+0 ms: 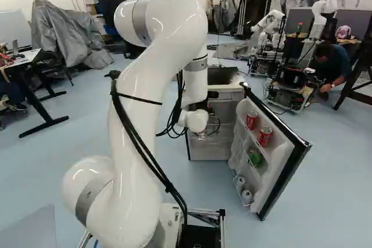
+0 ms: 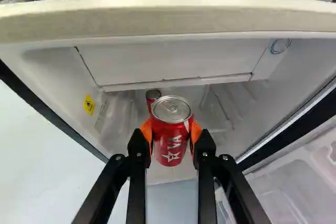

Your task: Grab a drink from the fridge

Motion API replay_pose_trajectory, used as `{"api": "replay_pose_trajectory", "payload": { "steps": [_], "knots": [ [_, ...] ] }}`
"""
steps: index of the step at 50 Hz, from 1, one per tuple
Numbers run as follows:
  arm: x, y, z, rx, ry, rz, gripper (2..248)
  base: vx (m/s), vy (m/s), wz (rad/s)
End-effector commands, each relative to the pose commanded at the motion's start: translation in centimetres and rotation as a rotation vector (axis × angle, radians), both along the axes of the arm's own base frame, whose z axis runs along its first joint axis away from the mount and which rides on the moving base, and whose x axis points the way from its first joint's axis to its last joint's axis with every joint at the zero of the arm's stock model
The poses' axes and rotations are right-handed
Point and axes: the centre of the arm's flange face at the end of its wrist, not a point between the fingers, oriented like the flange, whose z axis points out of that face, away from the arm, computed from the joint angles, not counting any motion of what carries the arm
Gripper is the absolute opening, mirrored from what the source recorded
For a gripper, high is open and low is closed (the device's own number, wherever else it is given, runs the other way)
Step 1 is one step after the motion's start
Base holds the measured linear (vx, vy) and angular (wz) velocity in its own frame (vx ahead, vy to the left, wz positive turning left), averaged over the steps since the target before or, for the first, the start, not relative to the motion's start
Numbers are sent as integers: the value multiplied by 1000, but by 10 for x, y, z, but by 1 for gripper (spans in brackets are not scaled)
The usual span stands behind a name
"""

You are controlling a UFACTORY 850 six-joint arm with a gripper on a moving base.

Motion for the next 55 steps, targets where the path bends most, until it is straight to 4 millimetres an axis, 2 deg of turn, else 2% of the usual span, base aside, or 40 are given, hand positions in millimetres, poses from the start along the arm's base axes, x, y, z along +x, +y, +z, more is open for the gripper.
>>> {"api": "replay_pose_trajectory", "payload": {
  "steps": [55],
  "knots": [
    [-80, 36, 74, -17, -45, 12, 92, 0, 0, 0]
  ]
}}
